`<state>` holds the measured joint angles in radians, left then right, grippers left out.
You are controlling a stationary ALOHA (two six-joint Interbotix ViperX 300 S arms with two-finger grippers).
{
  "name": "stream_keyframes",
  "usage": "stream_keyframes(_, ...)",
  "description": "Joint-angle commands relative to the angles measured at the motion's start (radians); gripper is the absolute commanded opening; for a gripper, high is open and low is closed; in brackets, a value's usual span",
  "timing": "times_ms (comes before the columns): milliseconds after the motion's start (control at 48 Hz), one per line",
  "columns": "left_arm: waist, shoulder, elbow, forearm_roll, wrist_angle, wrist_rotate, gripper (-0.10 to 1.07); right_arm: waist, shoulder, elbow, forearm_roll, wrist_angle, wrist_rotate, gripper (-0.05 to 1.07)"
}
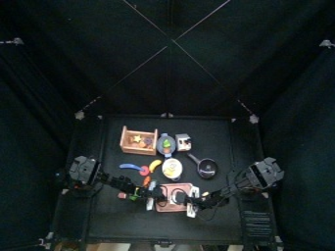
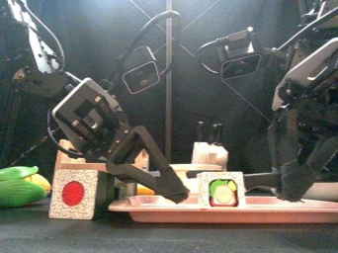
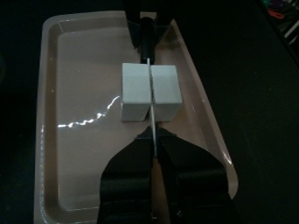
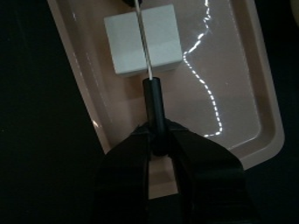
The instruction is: Cut sushi piece
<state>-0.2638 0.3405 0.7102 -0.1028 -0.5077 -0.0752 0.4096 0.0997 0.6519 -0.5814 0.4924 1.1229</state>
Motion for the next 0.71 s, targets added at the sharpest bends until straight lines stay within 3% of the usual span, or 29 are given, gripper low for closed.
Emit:
stream_keyframes(0,-0.002,-0.003,-0.006,0.0,0.003,-0.002,0.43,-0.015,-0.014,-0.011,0.002,0.002,0.002,0.5)
stream_keyframes(521,0.009,0.009,-0.006,-0.008,0.003,0.003,0.43,-0.04,0.006,-0.009,0.002,0.012,0.003,0.5)
stream_keyframes(688,0.055,-0.014,-0.002,0.003,0.005,0.006,0.43,-0.058,-0.018,-0.012,-0.002,0.072,-0.009,0.5)
